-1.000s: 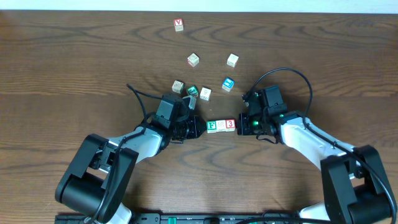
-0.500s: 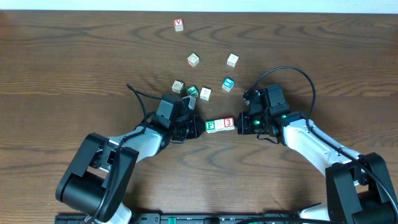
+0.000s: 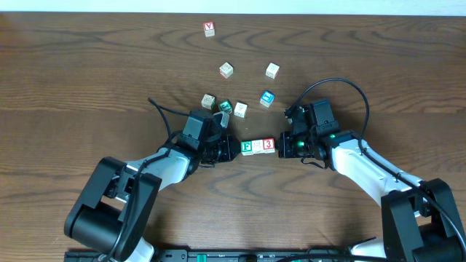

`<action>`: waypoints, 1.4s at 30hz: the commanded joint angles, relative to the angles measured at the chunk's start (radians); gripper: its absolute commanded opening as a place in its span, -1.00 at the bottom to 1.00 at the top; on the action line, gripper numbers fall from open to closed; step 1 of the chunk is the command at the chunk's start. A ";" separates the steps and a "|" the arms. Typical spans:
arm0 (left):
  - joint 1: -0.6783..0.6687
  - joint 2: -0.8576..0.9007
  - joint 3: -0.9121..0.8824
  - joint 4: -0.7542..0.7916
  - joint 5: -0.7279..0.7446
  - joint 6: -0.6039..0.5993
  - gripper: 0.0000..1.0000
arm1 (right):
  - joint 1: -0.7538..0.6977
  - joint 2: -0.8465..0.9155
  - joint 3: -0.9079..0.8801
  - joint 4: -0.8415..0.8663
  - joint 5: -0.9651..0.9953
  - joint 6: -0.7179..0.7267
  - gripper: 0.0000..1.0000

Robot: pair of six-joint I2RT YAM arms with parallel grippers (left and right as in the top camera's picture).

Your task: Lift 3 blocks

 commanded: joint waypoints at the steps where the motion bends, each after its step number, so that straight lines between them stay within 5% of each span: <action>1: -0.026 -0.044 0.062 0.021 0.133 -0.013 -0.85 | 0.039 -0.011 0.019 0.009 -0.153 0.003 -0.98; 42: -0.026 -0.063 0.073 0.018 0.133 -0.023 -0.86 | 0.048 -0.011 0.039 -0.011 -0.150 -0.019 -0.98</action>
